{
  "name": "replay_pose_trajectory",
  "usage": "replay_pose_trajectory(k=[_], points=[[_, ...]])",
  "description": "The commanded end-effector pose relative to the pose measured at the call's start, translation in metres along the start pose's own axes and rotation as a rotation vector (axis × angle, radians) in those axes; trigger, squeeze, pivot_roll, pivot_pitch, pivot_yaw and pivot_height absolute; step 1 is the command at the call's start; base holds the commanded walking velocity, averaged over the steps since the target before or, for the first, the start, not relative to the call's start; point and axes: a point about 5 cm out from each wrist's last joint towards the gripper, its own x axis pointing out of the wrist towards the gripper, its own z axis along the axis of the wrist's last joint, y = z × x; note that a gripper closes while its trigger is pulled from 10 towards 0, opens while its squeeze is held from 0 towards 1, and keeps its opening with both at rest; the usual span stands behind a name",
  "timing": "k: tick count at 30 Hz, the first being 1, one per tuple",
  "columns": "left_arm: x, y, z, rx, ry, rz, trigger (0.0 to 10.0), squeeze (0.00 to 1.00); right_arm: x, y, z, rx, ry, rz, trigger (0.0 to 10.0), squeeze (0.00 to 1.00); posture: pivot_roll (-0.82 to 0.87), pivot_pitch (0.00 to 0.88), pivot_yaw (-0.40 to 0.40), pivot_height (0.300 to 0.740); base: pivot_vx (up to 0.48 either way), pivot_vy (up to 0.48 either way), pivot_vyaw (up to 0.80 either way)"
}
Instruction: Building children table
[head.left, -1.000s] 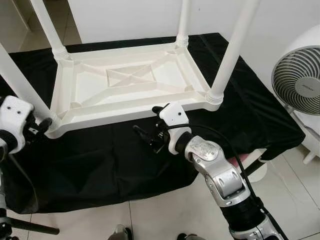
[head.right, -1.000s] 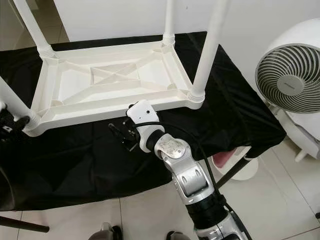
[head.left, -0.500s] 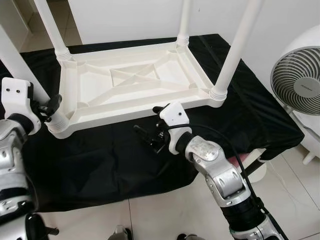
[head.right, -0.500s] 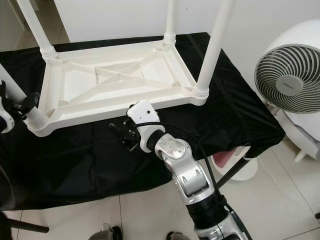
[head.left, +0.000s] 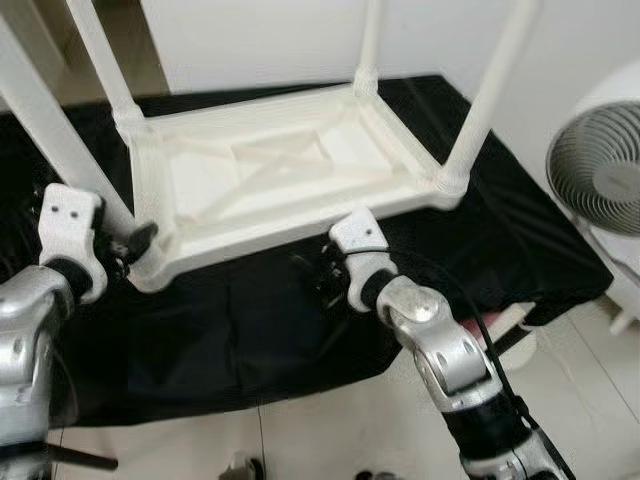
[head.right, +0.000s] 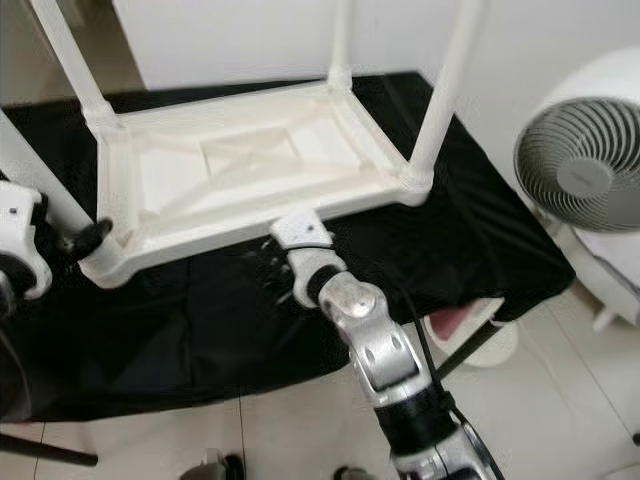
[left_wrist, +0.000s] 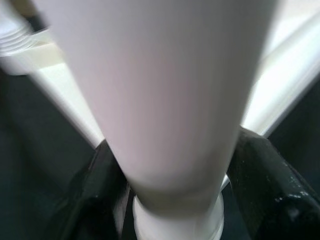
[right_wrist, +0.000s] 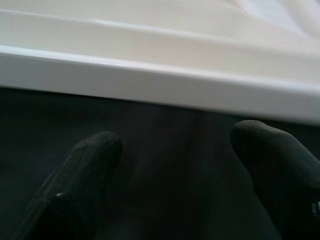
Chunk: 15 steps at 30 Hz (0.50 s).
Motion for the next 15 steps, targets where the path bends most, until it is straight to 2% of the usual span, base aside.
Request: replay_pose_trajectory(k=[1,3,4,7,9,11,13,15], points=[[0.002,-0.040,0.009,-0.003,-0.032,-0.456,10.0,0.00,0.002,-0.008,0.001,0.007,0.016,-0.082,10.0,0.00,-0.04,0.148,0.052,0.740,0.000,0.000,0.00],[0.006,-0.063,0.019,-0.031,-0.083,-0.540,10.0,0.00,0.003,-0.021,0.000,0.031,0.033,-0.182,10.0,0.00,-0.04,0.150,0.053,0.740,0.000,0.000,0.00],[0.008,-0.070,0.023,-0.040,-0.099,-0.560,10.0,0.00,0.004,-0.024,0.001,0.041,0.030,-0.201,10.0,0.00,-0.04,0.150,0.054,0.740,0.000,0.000,0.00],[0.009,-0.078,0.031,-0.053,-0.131,-0.600,10.0,0.00,0.005,-0.028,0.002,0.044,0.019,-0.200,10.0,0.00,-0.05,0.149,0.057,0.740,0.000,0.000,0.00],[0.009,-0.078,0.031,-0.053,-0.131,-0.600,10.0,0.00,0.005,-0.028,0.002,0.044,0.019,-0.200,10.0,0.00,-0.05,0.149,0.057,0.740,0.000,0.000,0.00],[0.009,-0.080,0.036,-0.082,-0.149,-0.635,10.0,0.00,0.009,-0.025,0.009,0.023,-0.011,-0.160,10.0,0.00,-0.05,0.149,0.059,0.740,0.000,0.000,0.00],[0.003,-0.081,0.044,-0.152,-0.181,-0.686,10.0,0.00,0.012,-0.023,0.018,0.000,-0.030,-0.147,10.0,0.00,-0.05,0.149,0.057,0.740,0.000,0.000,0.00],[0.000,-0.084,0.047,-0.173,-0.192,-0.711,10.0,0.00,0.014,-0.022,0.021,-0.001,-0.034,-0.149,10.0,0.00,-0.05,0.148,0.055,0.740,0.000,0.000,0.00]])
